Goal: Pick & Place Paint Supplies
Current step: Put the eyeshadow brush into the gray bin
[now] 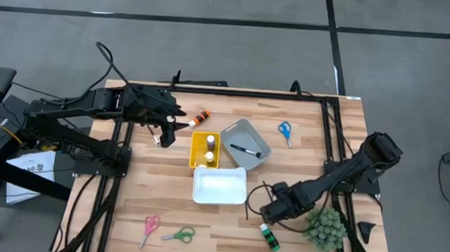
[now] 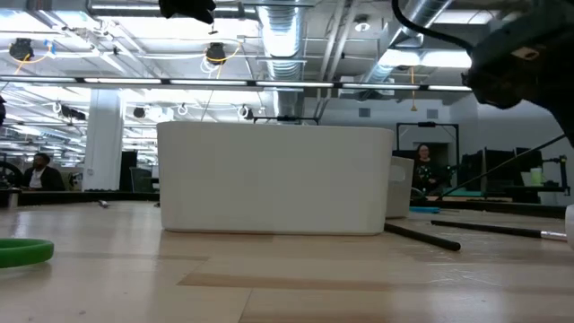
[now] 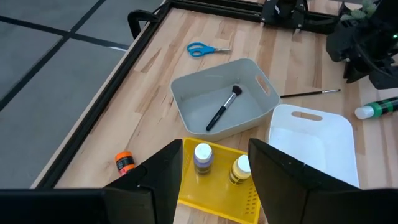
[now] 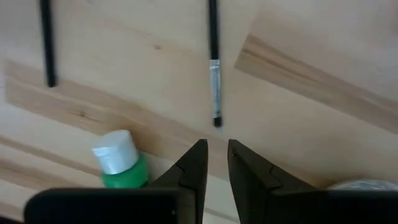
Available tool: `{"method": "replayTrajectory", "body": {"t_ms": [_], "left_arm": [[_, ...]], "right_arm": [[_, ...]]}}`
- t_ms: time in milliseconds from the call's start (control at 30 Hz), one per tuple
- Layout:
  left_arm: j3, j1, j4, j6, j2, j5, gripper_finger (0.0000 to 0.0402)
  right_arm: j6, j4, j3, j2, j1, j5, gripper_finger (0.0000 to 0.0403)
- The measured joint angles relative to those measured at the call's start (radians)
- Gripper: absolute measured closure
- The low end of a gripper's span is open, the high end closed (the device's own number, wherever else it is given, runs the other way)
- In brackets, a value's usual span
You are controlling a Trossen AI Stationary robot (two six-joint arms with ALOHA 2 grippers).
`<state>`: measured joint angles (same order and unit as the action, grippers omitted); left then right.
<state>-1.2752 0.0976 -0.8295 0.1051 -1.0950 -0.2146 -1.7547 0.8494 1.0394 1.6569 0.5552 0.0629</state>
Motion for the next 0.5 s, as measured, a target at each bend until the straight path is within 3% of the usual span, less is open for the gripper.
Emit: {"method": "replayTrajectory", "body": {"t_ms": [500], "left_arm": [[0.000,0.000,0.011,0.004,0.000,-0.004,0.0224]], "right_arm": [[-0.024,-0.122,-0.088,0.000,-0.001,0.018,0.0344]]}}
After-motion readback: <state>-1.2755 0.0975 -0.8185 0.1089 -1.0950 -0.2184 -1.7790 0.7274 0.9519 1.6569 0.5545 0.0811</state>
